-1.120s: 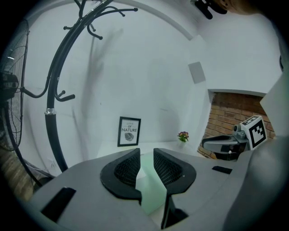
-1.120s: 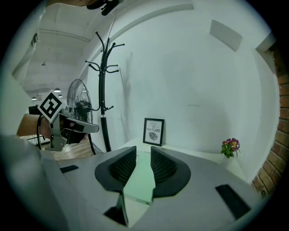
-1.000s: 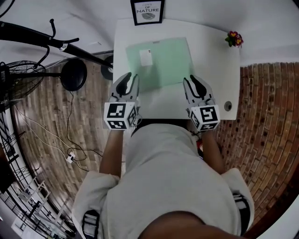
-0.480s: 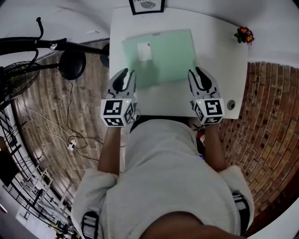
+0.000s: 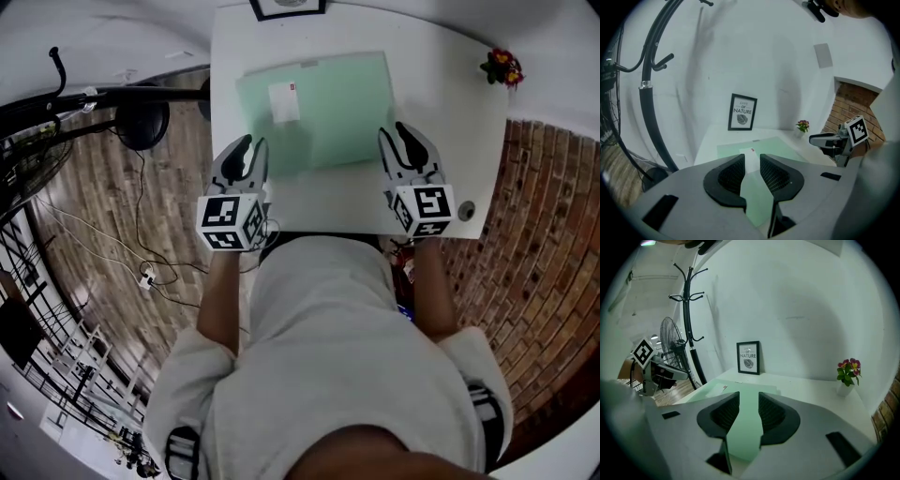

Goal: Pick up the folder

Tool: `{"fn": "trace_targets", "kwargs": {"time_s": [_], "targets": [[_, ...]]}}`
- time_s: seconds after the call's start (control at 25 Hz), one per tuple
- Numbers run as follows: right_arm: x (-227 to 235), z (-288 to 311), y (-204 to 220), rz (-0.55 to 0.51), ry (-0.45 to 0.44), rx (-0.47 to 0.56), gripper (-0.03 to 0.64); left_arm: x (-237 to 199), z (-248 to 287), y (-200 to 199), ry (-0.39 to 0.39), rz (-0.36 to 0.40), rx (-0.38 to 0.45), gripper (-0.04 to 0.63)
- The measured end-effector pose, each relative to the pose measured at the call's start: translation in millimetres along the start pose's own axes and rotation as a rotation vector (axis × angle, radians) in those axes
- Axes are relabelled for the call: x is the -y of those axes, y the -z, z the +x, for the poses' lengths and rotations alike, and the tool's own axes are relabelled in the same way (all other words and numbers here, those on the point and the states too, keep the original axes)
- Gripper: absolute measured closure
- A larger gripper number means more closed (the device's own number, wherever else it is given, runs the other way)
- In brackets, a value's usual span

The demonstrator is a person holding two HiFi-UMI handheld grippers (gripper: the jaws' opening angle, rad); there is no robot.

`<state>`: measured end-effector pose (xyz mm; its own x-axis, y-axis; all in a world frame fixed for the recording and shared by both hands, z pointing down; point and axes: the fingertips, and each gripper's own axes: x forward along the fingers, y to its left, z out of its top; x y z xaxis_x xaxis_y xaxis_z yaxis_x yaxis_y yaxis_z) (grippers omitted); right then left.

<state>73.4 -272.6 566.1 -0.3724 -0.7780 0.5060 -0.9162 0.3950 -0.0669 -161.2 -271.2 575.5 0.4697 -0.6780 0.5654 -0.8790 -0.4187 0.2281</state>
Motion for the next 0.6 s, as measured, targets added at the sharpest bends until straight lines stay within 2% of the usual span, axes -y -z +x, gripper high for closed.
{"fn": "trace_targets", "kwargs": {"time_s": [0.6], "targets": [[28,47,17,0.021,-0.035,-0.074,0.479,-23,37,31,-0.043,-0.076,-0.113,0.494]]}}
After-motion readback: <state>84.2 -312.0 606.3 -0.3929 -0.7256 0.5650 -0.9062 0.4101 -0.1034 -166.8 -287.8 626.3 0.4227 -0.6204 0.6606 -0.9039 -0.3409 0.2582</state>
